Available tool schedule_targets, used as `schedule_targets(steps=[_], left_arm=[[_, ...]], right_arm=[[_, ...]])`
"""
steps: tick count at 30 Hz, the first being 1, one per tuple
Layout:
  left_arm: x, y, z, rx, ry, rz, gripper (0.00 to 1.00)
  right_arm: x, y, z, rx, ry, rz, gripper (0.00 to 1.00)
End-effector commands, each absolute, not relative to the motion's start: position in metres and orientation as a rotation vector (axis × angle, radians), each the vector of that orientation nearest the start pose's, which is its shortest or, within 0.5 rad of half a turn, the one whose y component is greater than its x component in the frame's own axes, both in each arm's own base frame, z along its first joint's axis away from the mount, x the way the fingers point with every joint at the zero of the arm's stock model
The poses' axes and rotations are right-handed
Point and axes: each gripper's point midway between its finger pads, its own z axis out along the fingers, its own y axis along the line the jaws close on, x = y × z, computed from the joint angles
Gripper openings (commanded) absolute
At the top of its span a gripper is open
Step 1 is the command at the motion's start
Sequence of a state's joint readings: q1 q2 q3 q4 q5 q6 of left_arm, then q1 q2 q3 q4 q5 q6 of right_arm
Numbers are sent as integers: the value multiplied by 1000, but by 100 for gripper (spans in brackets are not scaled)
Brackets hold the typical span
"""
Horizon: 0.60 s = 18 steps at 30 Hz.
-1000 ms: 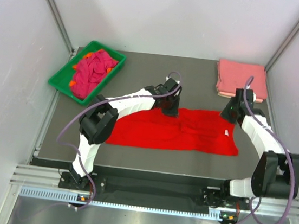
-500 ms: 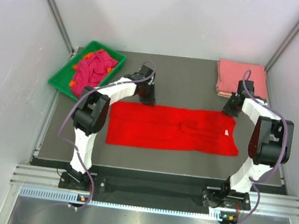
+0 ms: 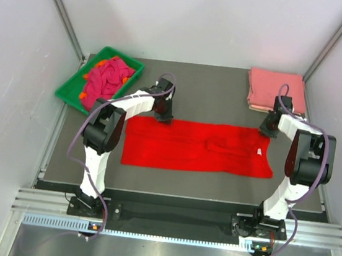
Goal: Fold and stack the t-shirts
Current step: Fold the tshirt
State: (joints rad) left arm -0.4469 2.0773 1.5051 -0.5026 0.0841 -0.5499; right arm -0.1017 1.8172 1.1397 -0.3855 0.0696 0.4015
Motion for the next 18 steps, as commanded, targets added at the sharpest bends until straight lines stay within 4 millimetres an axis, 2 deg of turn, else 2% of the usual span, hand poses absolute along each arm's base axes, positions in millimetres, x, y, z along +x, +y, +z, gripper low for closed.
schedule_targets(steps=[1, 3, 4, 5, 7, 8, 9, 10, 11, 12, 14, 15, 16, 18], left_arm=[[403, -208, 25, -68, 2756, -216, 24], [408, -217, 48, -35, 2716, -276, 25], [407, -228, 68, 2, 2684, -349, 25], [406, -234, 80, 35, 2662, -388, 25], [397, -264, 114, 128, 2597, -571, 24], [391, -279, 124, 175, 2572, -646, 24], [379, -296, 129, 230, 2558, -709, 24], [370, -314, 143, 271, 2520, -820, 24], [362, -326, 148, 304, 2506, -883, 24], [347, -344, 149, 354, 2500, -951, 24], [332, -373, 161, 414, 2450, -1119, 23], [317, -387, 160, 458, 2445, -1171, 23], [313, -401, 167, 484, 2400, -1256, 22], [298, -420, 168, 527, 2383, -1352, 22]], right_arm=[[421, -54, 46, 629, 2463, -67, 18], [420, -48, 65, 614, 2453, -35, 20], [419, -45, 74, 611, 2441, -21, 22], [413, -36, 78, 595, 2463, 17, 23], [406, -30, 98, 577, 2443, 45, 25], [397, -20, 97, 558, 2467, 77, 25], [393, -16, 107, 536, 2450, 106, 26], [388, -9, 107, 518, 2461, 141, 26], [379, 2, 101, 491, 2487, 203, 27], [375, 7, 107, 467, 2476, 232, 27], [365, 24, 102, 413, 2494, 323, 28], [362, 29, 103, 388, 2495, 353, 28], [359, 36, 100, 366, 2500, 398, 29], [358, 42, 95, 290, 2520, 435, 29]])
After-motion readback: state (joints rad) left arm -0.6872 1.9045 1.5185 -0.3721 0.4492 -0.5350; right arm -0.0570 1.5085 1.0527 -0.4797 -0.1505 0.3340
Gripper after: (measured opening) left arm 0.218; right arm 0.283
